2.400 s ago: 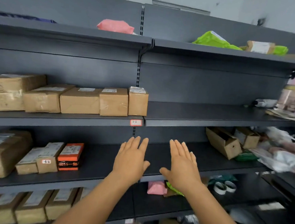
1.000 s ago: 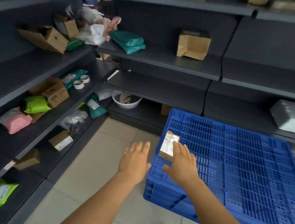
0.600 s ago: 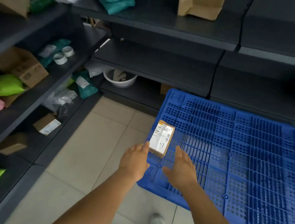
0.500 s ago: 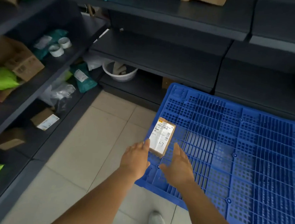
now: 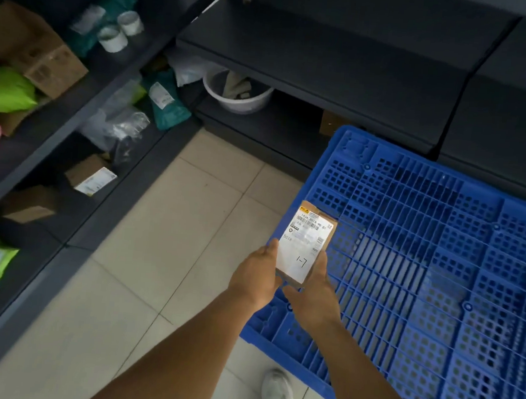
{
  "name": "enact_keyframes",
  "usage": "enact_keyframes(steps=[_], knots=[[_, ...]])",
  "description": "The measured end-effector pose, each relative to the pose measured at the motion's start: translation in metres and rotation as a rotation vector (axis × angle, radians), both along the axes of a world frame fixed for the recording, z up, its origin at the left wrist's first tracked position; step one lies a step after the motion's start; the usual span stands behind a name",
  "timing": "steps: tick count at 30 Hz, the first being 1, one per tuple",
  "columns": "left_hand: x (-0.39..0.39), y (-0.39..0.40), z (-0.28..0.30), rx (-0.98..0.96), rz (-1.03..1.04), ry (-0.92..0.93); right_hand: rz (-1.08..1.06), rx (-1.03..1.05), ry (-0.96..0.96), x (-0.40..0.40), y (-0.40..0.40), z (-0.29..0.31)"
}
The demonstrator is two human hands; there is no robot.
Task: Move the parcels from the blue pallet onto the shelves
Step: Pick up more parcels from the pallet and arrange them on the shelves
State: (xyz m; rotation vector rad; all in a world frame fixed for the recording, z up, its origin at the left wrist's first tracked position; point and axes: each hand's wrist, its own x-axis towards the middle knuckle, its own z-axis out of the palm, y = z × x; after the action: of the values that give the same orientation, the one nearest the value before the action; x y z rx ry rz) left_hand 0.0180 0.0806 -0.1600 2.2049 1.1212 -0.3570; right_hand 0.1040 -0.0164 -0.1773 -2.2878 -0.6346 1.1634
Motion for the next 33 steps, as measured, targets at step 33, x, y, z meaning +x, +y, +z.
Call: enact_keyframes(steps=[33], knots=[[-0.454, 0.052, 0.255, 0.437, 0.824, -0.554, 0.569, 0.556, -0.217, -0.402, 0.134, 0.273]])
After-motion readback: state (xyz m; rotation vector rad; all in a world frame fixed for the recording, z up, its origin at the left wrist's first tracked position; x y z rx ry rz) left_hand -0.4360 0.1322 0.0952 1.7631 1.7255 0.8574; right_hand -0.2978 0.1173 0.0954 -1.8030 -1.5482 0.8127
